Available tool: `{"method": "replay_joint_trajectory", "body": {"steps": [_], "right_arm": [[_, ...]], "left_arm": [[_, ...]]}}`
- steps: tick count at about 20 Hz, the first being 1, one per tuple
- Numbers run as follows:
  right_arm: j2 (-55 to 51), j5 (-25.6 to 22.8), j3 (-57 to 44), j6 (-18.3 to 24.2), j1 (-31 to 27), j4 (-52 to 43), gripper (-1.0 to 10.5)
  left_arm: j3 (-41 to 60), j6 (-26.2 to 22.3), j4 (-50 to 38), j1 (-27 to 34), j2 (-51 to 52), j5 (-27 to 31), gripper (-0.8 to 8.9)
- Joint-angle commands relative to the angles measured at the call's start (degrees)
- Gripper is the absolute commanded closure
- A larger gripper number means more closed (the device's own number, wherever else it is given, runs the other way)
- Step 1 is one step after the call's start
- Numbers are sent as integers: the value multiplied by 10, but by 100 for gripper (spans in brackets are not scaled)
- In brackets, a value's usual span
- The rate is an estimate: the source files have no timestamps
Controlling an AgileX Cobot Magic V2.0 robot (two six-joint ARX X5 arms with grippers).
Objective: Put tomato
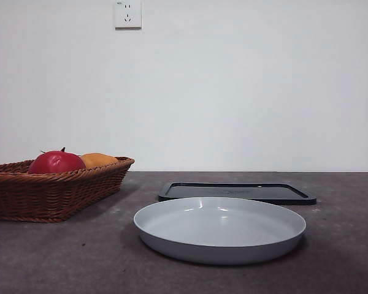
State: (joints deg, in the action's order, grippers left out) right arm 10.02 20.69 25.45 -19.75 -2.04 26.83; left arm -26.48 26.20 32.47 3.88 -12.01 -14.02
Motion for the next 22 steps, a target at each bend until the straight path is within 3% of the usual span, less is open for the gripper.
{"method": "replay_joint_trajectory", "body": {"steps": [1, 6, 12, 19, 22], "right_arm": [[46, 35, 55, 42, 0, 45, 936], [132, 107, 145, 86, 2, 133, 936], [215, 157, 239, 120, 33, 212, 936], [288, 159, 328, 176, 123, 314, 936], [293, 159, 333, 187, 162, 336, 936]], "left_arm": [[-58, -63, 34, 1, -41, -26, 804], [-137, -117, 88, -3, -105, -75, 804], [-198, -134, 128, -31, -156, -144, 804], [-255, -154, 196, -80, -201, -191, 804], [-270, -188, 257, -96, -210, -203, 804]]}}
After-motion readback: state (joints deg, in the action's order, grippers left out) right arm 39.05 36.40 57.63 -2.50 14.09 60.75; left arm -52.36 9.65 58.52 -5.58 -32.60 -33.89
